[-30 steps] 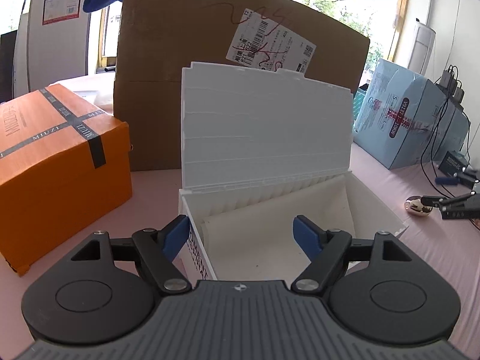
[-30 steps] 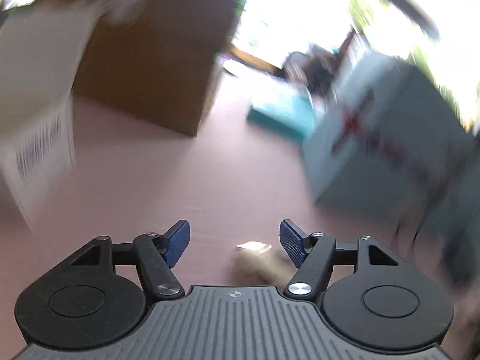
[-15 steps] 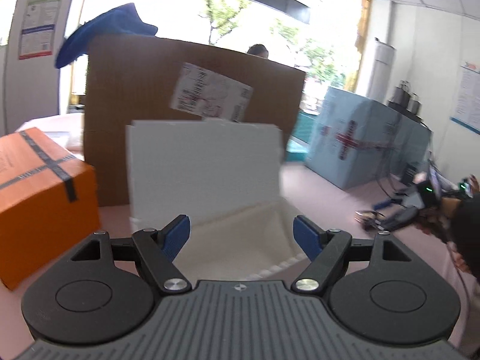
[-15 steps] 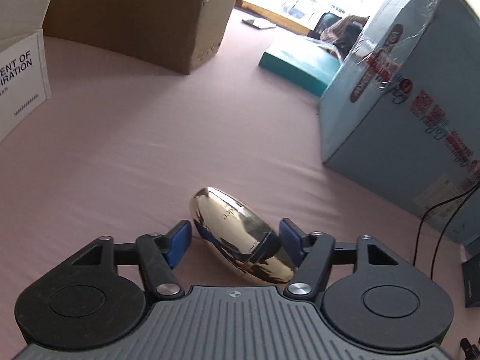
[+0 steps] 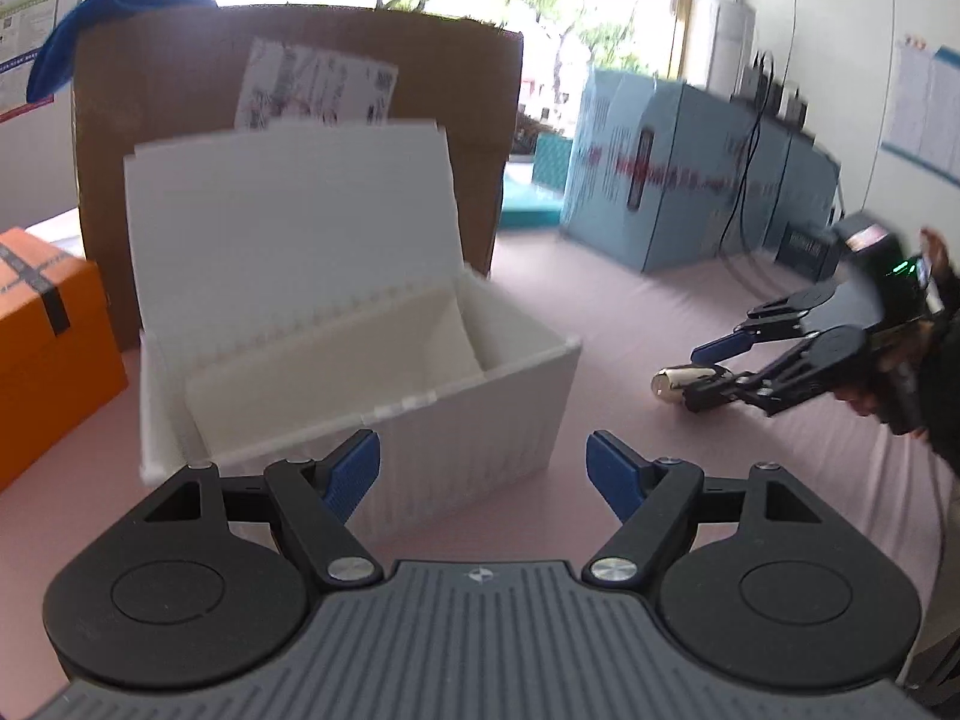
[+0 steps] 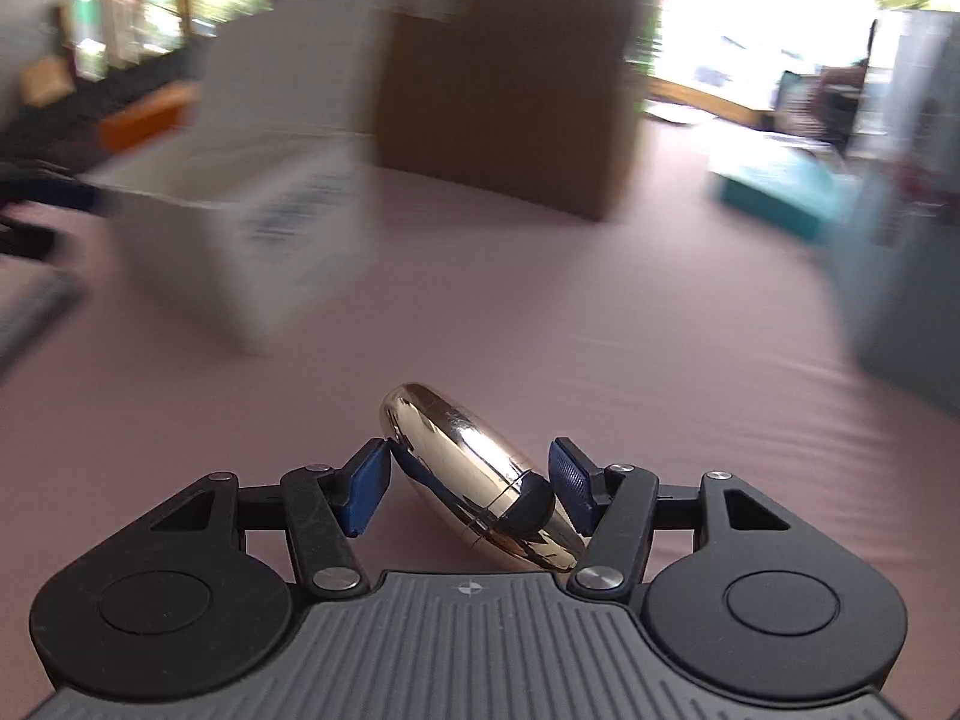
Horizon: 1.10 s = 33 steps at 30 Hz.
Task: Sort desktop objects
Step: 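Lower the right gripper over the chrome egg-shaped object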
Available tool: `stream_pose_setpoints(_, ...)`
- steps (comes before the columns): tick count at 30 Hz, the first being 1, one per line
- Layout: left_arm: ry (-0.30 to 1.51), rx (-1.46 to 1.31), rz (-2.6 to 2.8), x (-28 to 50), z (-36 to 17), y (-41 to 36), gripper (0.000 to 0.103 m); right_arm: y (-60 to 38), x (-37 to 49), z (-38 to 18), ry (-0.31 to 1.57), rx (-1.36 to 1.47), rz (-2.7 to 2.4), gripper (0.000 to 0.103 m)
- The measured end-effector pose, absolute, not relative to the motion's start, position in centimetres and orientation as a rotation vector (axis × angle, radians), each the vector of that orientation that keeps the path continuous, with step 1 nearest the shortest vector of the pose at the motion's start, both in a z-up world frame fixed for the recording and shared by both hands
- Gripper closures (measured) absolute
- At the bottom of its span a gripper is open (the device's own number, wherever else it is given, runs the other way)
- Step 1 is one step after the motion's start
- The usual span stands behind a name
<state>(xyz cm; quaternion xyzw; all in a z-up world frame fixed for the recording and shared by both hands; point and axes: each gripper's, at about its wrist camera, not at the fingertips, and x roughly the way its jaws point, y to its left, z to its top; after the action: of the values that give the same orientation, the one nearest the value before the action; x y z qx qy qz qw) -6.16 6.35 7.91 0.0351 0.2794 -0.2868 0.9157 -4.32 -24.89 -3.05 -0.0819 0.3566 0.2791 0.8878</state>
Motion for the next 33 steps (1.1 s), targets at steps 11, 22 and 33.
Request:
stream_pose_setpoints(11, 0.716, 0.074, -0.613, -5.5, 4.7, 5.4, 0.03, -13.5, -8.9, -4.1, 0.713, -0.238, 0.838, 0.058)
stream_pose_setpoints(22, 0.782, 0.071, -0.643, -5.5, 3.2, 4.9, 0.03, -16.2, -12.3, -2.4, 0.629, -0.219, 0.544, 0.038)
stream_pose_setpoints(33, 0.82, 0.058, -0.655, -5.4, 2.4, 4.5, 0.03, -15.1, -13.0, -3.7, 0.648, -0.22, 0.576, 0.053)
